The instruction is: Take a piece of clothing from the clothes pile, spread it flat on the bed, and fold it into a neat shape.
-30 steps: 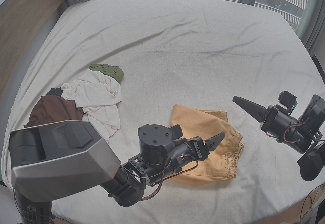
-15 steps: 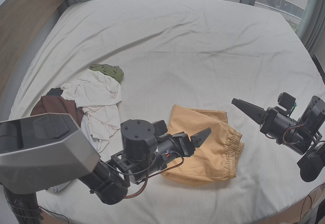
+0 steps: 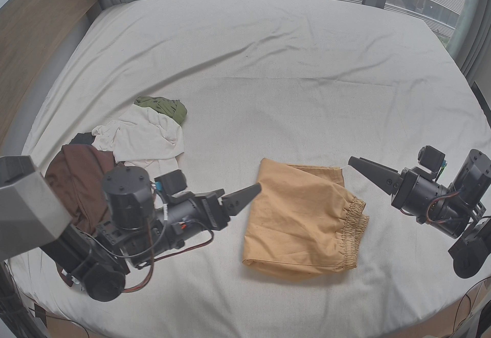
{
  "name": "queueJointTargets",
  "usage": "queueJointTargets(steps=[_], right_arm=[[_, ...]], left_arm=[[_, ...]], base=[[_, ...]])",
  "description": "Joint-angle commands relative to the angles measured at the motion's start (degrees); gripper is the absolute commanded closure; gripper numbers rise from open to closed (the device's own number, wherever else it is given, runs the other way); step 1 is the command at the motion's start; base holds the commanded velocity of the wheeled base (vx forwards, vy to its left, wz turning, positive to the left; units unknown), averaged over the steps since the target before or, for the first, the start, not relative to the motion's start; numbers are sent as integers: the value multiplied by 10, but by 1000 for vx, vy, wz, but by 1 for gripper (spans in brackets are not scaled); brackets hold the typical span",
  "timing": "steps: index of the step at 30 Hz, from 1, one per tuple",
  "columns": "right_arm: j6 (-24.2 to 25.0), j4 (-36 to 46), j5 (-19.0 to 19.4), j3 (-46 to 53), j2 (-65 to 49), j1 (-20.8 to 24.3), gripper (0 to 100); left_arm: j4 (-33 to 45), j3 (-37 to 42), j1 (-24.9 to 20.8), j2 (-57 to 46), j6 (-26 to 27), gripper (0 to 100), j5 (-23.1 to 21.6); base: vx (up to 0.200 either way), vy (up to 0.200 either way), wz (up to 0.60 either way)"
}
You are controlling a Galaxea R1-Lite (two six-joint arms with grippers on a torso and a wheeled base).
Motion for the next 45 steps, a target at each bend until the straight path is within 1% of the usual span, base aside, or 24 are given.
queueJointTargets(steps=[1,4,6,7,11,13,14,17,20,23,24,26,31,36,41,45], right_arm=[[-1,-1,0,17,2,1,0],[-2,-3,-1,29,2,0,0],[-2,-3,-1,31,2,-1,0],[-2,-3,-2,34,2,-3,0],[-2,-3,-2,38,2,-6,0],[-2,-3,-2,42,2,-6,0],[-4,-3,-2,49,2,-6,0],[-7,-1,-2,50,3,-7,0],[-13,2,-2,58,20,-23,0],[-47,4,-1,73,32,-43,0],[-69,4,-1,83,45,-57,0],[-100,4,0,96,65,-69,0],[-143,4,0,129,100,-72,0],[-162,3,0,157,128,-75,0],[-208,8,1,176,170,-87,0],[-211,10,1,176,176,-88,0]], left_arm=[[-12,53,52,-65,25,0,-25],[-32,84,94,-84,61,0,-58],[-40,92,101,-86,66,0,-64],[-65,113,117,-87,74,0,-76],[-111,144,139,-83,80,0,-96],[-114,147,144,-81,81,0,-101],[-117,150,158,-79,92,0,-112],[-117,152,164,-77,101,0,-118],[-124,171,168,-64,104,0,-123],[-132,188,168,-57,114,0,-124],[-132,198,168,-50,127,0,-128],[-132,207,168,-37,153,0,-136],[-133,222,168,-12,209,0,-141],[-133,230,167,-7,214,0,-141],[-133,245,167,-7,214,0,-141],[-133,248,167,-7,214,0,-141]], base=[[0,0,0],[0,0,0],[0,0,0],[0,0,0],[0,0,0],[0,0,0],[0,0,0],[0,0,0],[0,0,0],[0,0,0],[0,0,0],[0,0,0],[0,0,0],[0,0,0],[0,0,0],[0,0,0]])
